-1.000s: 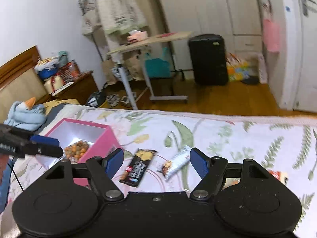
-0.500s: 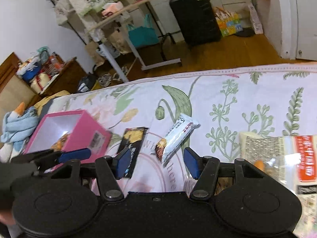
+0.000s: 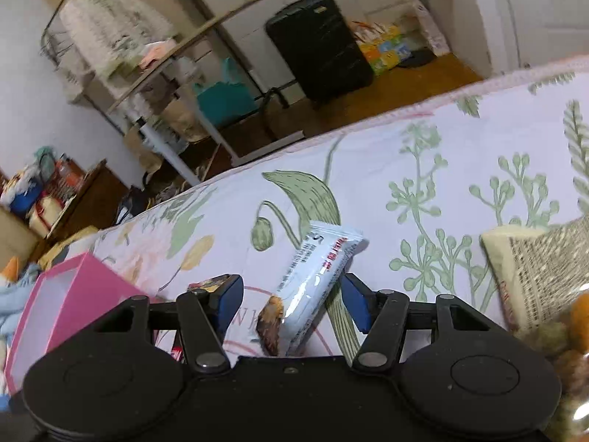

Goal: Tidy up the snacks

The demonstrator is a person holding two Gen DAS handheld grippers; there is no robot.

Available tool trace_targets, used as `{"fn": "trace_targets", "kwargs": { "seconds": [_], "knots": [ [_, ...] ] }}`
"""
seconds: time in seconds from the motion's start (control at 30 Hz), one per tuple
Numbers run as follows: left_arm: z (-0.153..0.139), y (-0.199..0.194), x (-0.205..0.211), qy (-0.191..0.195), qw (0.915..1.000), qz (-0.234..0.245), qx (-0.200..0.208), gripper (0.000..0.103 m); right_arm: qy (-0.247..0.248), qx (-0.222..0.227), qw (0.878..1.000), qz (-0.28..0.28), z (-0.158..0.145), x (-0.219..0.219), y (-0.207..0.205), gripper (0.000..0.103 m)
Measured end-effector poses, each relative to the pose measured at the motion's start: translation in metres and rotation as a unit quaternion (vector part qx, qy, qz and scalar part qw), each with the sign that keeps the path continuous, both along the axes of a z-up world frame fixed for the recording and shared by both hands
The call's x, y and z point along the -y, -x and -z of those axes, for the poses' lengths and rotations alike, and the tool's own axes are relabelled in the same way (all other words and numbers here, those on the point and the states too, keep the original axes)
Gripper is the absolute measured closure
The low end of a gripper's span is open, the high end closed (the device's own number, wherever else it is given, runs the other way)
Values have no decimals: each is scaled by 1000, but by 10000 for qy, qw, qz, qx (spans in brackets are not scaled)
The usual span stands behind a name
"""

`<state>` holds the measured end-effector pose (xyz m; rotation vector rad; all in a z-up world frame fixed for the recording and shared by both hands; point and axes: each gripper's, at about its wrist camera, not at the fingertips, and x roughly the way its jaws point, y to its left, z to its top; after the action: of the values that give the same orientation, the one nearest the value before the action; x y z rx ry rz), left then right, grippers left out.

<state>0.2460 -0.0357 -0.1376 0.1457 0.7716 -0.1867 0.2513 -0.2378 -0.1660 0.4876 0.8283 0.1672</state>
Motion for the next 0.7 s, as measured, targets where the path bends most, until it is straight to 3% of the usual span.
{"fn": "trace_targets", "kwargs": {
  "seconds": [0.07,0.17,0.2,0.23,0.3,0.43,0.7],
  "knots": [
    [4,1,4,-252,9996,-63,113,42,214,-23,9997,-63,4,-7,-4,38],
    [11,-8,-2,-12,9996,-216,-177,42,702,103,9973,-167,3,-20,-6,43],
    [13,-10,-5,68,9992,-258,-284,42,840,114,9963,-163,3,-23,-5,55],
    [15,-13,-8,161,9987,-281,-386,42,912,96,9956,-188,3,-24,-5,57],
    [17,-17,-15,363,9976,-279,-527,42,915,129,9955,-190,-1,-22,-1,59],
    [14,-21,-20,612,9952,-182,-739,54,1062,281,9931,-408,-11,-21,16,62],
    [1,-15,-31,936,9913,-85,-923,55,834,445,9934,-646,-26,-16,45,66]
  ]
}}
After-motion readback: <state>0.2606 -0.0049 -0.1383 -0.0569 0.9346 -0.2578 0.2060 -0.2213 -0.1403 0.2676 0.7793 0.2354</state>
